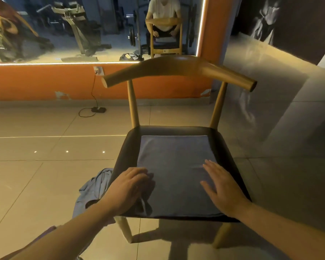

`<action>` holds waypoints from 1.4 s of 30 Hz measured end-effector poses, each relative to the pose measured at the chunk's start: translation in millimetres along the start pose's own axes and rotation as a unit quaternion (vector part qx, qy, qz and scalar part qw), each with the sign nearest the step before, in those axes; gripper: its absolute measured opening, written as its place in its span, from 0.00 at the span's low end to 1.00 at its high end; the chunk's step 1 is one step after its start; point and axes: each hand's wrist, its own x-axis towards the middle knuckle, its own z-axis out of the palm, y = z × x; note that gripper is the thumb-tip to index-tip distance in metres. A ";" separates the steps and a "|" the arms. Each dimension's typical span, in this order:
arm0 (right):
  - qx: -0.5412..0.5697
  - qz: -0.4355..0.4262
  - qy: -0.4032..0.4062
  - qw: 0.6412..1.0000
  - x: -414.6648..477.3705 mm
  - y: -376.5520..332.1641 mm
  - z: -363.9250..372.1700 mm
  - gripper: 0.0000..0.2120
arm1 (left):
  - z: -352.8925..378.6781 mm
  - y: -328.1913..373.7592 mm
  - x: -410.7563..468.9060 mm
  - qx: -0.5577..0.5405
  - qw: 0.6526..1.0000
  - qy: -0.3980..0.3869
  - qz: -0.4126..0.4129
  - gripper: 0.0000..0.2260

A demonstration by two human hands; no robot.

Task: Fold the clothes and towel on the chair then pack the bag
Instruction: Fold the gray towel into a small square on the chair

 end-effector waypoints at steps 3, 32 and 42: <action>-0.032 -0.010 -0.073 0.997 -49.3 4.3 -1.2 0.40 | -7.3 10.8 -37.0 -0.011 0.994 -0.095 0.050 0.21; 0.203 0.183 -0.026 0.962 -19.4 -29.8 -80.8 0.08 | -49.7 49.7 -9.7 -0.253 0.938 0.066 -0.228 0.07; 0.268 0.287 0.049 0.918 104.9 20.4 -49.3 0.07 | -27.9 -3.9 123.3 -0.288 0.877 0.156 -0.353 0.08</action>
